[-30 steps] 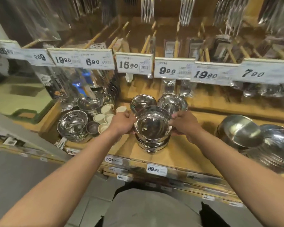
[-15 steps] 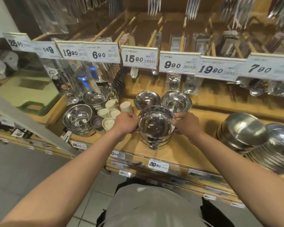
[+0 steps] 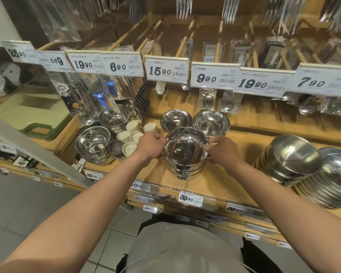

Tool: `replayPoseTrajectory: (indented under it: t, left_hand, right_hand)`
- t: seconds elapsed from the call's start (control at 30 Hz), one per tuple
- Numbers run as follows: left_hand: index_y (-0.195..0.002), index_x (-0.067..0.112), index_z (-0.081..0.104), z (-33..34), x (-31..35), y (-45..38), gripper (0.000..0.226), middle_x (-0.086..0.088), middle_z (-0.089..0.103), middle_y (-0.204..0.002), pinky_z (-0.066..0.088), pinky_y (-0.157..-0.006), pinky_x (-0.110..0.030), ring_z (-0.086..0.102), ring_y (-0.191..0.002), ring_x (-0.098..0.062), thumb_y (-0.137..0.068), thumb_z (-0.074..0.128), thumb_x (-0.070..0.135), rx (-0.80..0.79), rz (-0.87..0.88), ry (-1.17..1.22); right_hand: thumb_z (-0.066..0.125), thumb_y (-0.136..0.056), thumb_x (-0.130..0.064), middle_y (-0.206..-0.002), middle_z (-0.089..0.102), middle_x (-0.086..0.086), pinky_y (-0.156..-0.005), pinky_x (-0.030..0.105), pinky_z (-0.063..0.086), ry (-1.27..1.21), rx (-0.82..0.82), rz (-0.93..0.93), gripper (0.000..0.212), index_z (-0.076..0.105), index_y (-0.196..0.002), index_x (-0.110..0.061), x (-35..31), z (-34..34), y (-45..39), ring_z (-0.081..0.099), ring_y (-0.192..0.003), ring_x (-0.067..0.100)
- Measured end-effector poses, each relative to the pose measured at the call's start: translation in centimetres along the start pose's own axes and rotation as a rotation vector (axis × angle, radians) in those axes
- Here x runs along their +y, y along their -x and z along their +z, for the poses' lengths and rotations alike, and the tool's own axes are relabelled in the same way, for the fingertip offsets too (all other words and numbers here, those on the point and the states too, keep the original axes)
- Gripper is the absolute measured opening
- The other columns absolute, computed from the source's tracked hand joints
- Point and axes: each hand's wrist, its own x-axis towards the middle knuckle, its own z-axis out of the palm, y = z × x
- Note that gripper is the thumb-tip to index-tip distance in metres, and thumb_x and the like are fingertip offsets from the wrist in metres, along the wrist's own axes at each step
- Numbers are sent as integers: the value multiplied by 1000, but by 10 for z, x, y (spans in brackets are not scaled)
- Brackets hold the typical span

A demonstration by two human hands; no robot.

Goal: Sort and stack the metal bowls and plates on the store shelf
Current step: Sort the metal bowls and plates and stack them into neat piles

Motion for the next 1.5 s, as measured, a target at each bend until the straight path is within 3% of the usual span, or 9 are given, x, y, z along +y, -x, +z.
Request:
replayPoseTrajectory:
  t: [0.1, 0.27, 0.33, 0.63, 0.77, 0.83, 0.93, 1.17, 1.5]
  left_hand:
    - [-75, 8, 66, -1, 0, -2, 26, -12, 66, -79, 65, -70, -43, 67, -69, -22, -98, 56, 16, -37, -23, 22]
    - [-83, 4, 69, -1, 2, -3, 21, -16, 70, -84, 62, -53, -30, 70, -64, -25, -99, 58, 14, -66, -75, 27]
    - [-84, 3, 69, -1, 4, -3, 18, -17, 69, -83, 61, -51, -29, 69, -59, -24, -98, 59, 10, -68, -87, 30]
    - [-102, -14, 69, 1, 9, 3, 24, -29, 73, -99, 63, -74, -51, 74, -81, -39, -97, 58, 7, -52, -70, -8]
    - [-80, -5, 66, 1, 11, 6, 26, -22, 69, -86, 63, -75, -54, 74, -86, -43, -98, 56, 8, -25, -30, -49]
    - [-76, 1, 63, 0, 12, 7, 25, -18, 64, -81, 62, -73, -55, 73, -87, -44, -99, 55, 9, -20, -13, -56]
    - [-77, 2, 65, -3, 14, 7, 23, -18, 66, -82, 63, -72, -55, 74, -86, -43, -97, 56, 9, -14, -10, -63]
    - [-84, -4, 70, -1, 12, 6, 25, -17, 66, -84, 62, -73, -56, 68, -73, -31, -99, 56, 10, -43, -12, -73]
    - [-92, -16, 66, -4, 7, 4, 31, -30, 72, -96, 61, -71, -57, 73, -86, -40, -99, 54, 11, -14, 45, -132]
  right_hand:
    - [67, -92, -18, -89, 60, -9, -59, 30, 63, 16, -14, 13, 17, 65, -109, -19, 0, 1, 0, 68, -66, 14]
    - [64, -91, -13, -68, 62, 1, -70, 46, 64, 118, 0, -52, 19, 70, -97, 4, -6, -1, -2, 67, -57, 17]
    - [62, -90, -12, -68, 62, 8, -75, 50, 62, 155, -26, -77, 14, 67, -82, -2, -10, -1, 0, 70, -59, 25]
    - [62, -90, -8, -57, 56, 5, -78, 54, 61, 147, -24, -80, 37, 48, -56, -15, -11, -5, 5, 74, -67, 37]
    - [62, -92, -6, -79, 66, 13, -77, 57, 60, 115, -13, -96, 16, 71, -84, 5, -13, -5, 11, 74, -67, 37]
    - [62, -93, -6, -102, 70, 25, -78, 59, 60, 114, 6, -96, 28, 65, -111, 15, -13, -5, 13, 74, -68, 38]
    - [63, -93, -6, -117, 69, 25, -76, 57, 60, 123, 7, -106, 29, 64, -114, 14, -13, -4, 15, 74, -63, 33]
    - [64, -92, -10, -75, 70, 9, -75, 53, 62, 90, 7, -58, 22, 70, -99, 10, -4, 0, 10, 75, -64, 32]
    - [65, -87, -6, -74, 68, 5, -62, 42, 64, 107, 37, -37, 14, 70, -89, 7, -2, 1, 5, 67, -53, 14]
